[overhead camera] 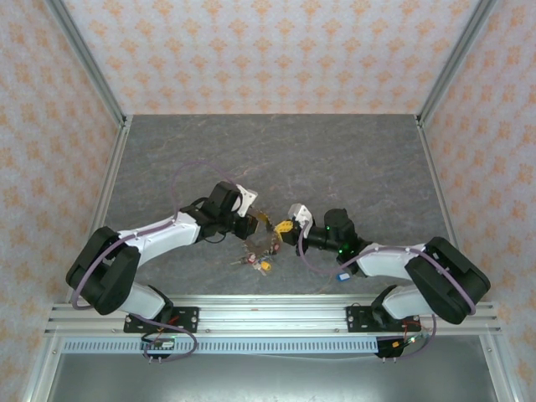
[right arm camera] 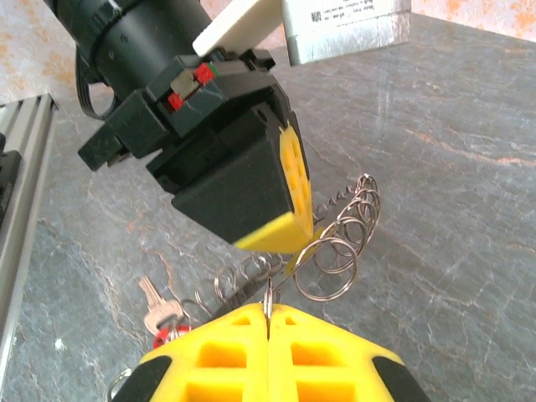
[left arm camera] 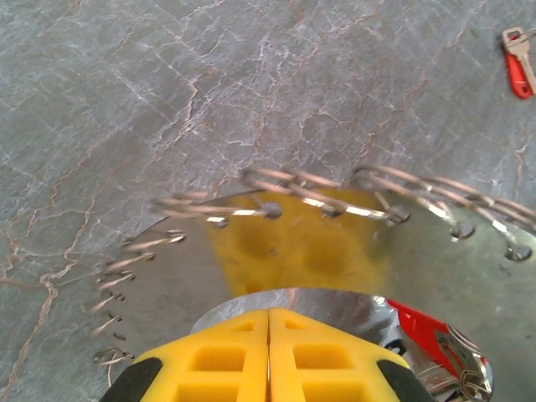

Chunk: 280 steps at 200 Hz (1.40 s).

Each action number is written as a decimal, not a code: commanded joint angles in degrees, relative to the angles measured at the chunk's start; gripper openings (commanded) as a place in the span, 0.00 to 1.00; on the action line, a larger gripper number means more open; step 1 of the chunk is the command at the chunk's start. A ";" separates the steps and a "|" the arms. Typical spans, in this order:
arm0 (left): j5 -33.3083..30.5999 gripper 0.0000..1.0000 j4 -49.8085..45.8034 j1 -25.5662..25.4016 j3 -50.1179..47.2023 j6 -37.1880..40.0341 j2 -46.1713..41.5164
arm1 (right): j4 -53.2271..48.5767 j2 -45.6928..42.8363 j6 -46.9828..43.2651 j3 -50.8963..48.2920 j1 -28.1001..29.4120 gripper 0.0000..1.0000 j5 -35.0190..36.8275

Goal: Put the keys on the keyring

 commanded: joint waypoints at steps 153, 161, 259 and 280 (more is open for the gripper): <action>11.34 0.15 -3.41 -0.20 11.87 5.43 6.35 | -28.04 -9.29 -19.48 9.21 0.60 0.00 -0.81; 12.05 0.15 -3.91 -0.21 12.86 5.64 7.12 | -27.45 -9.36 -19.06 9.21 0.55 0.00 -0.63; 11.72 0.15 -5.10 -0.73 14.56 4.10 11.29 | -13.22 -6.23 -12.18 5.92 2.83 0.00 7.08; 9.23 0.14 -6.59 -0.64 14.39 4.98 9.50 | -10.82 -6.83 -10.00 4.78 2.87 0.00 8.59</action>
